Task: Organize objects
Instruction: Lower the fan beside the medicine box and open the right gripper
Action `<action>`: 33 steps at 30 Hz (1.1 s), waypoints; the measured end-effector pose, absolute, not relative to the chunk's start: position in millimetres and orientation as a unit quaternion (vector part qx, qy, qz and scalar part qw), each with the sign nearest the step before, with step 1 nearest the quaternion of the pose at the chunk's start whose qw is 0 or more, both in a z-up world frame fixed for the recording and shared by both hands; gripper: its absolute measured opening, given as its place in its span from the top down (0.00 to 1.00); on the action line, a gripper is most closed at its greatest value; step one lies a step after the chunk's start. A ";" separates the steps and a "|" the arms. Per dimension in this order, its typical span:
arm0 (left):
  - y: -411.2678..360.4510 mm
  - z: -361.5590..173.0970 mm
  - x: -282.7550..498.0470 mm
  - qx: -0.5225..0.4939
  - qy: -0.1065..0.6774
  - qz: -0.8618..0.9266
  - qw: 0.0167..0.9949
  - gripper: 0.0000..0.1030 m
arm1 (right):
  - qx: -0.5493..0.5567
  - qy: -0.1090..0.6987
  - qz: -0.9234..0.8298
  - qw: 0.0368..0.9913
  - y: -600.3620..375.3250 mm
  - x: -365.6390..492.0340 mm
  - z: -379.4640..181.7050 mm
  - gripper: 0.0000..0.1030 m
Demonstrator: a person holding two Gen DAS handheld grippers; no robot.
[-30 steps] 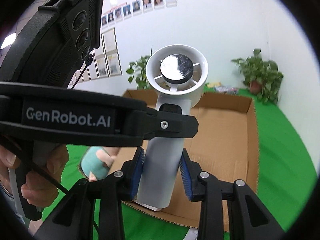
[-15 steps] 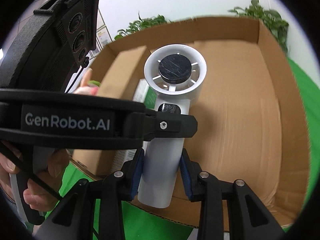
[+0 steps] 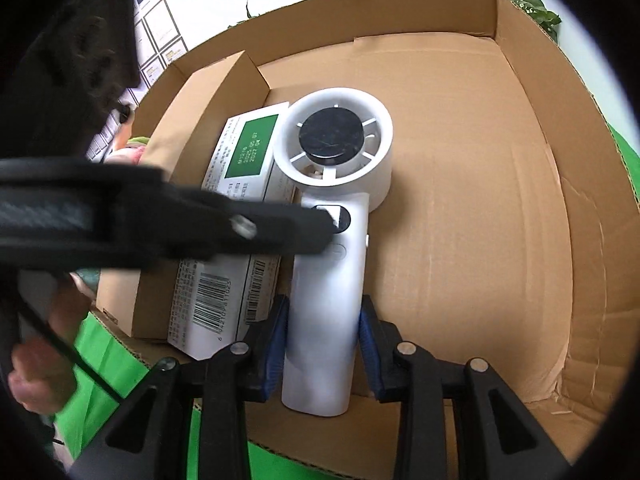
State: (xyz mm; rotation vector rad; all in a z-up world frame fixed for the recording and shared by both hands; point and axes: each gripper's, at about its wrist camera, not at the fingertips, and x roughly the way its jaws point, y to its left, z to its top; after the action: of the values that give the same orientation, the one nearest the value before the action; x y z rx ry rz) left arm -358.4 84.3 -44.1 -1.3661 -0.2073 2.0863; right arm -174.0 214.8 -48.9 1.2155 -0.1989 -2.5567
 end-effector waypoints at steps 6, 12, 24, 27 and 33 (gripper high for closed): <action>62.3 -19.3 -340.7 -0.485 -0.067 0.821 0.294 0.68 | 0.432 -0.056 -0.890 0.134 204.7 -163.9 -43.3 0.68; 23.7 -5.9 -322.2 -0.460 -0.077 0.841 0.273 0.68 | 0.444 -0.046 -0.887 0.120 194.3 -153.6 -35.4 0.68; -25.8 7.9 -254.3 -0.373 -0.054 0.903 0.209 0.42 | 0.442 -0.061 -0.887 0.116 226.9 -175.8 -37.8 0.40; -30.6 21.4 -230.7 -0.316 -0.025 0.935 0.159 0.26 | 0.399 -0.054 -0.909 0.111 239.7 -170.9 -25.2 0.18; -34.2 40.3 -167.3 -0.218 0.032 0.974 0.048 0.00 | 0.308 -0.001 -0.946 0.102 235.1 -114.6 12.0 0.01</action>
State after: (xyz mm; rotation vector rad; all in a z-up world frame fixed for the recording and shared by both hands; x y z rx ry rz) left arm -167.3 -34.2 40.3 -0.6664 0.0974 2.9711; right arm -114.6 235.1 12.0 0.9087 -0.0028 -2.7941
